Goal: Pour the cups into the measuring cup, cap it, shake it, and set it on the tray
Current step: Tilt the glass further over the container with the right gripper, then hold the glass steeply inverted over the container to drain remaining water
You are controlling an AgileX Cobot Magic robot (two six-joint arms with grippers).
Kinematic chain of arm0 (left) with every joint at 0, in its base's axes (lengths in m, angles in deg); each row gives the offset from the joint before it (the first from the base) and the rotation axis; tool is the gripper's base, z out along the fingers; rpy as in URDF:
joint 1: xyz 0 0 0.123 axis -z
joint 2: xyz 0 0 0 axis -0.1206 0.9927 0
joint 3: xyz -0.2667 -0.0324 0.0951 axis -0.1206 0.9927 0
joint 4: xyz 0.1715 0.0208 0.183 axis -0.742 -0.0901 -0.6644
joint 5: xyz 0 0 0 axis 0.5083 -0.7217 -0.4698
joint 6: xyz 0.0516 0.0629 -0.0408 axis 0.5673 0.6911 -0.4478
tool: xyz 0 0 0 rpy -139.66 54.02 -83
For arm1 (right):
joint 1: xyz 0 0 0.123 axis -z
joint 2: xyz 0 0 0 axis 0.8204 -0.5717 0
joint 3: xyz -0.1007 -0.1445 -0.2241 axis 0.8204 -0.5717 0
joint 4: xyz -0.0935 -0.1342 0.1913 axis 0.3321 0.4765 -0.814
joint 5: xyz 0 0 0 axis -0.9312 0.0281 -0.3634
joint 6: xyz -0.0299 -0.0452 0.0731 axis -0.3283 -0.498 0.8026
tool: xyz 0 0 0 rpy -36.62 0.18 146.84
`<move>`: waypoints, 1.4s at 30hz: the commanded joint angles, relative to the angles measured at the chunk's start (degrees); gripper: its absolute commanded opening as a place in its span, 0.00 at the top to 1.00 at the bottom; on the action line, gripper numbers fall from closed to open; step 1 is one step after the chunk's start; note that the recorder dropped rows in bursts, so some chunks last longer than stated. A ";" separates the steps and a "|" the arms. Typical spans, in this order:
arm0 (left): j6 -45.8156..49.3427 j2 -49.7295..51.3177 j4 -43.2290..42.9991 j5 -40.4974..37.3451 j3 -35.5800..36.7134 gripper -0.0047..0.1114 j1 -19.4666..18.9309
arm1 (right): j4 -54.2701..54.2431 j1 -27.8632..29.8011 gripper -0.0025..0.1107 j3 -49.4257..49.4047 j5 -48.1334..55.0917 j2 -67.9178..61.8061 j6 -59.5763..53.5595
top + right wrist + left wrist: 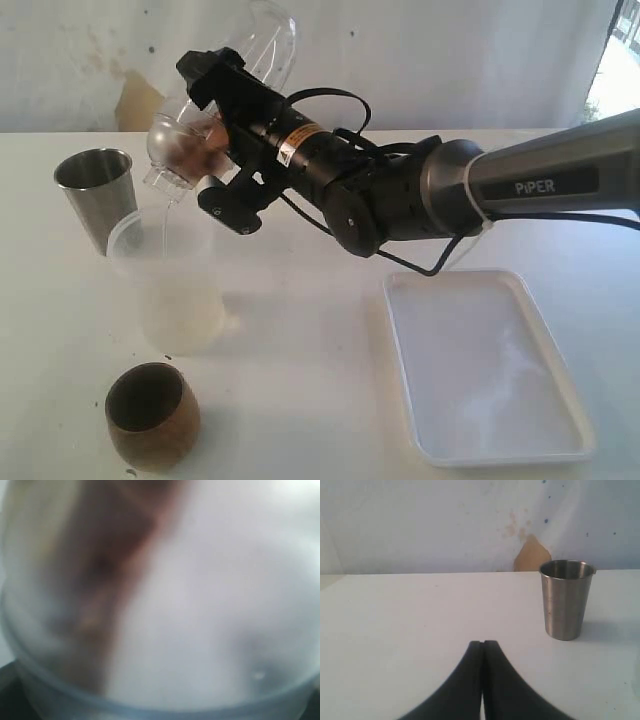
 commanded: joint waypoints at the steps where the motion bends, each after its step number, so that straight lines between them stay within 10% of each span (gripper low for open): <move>1: -0.01 -0.21 0.11 0.46 0.31 0.96 0.21 | 0.00 0.45 0.98 0.57 -2.64 0.51 -0.83; 42: -0.01 -0.21 0.11 0.46 0.31 0.96 0.21 | 9.53 0.45 0.98 0.69 -7.14 0.51 -0.83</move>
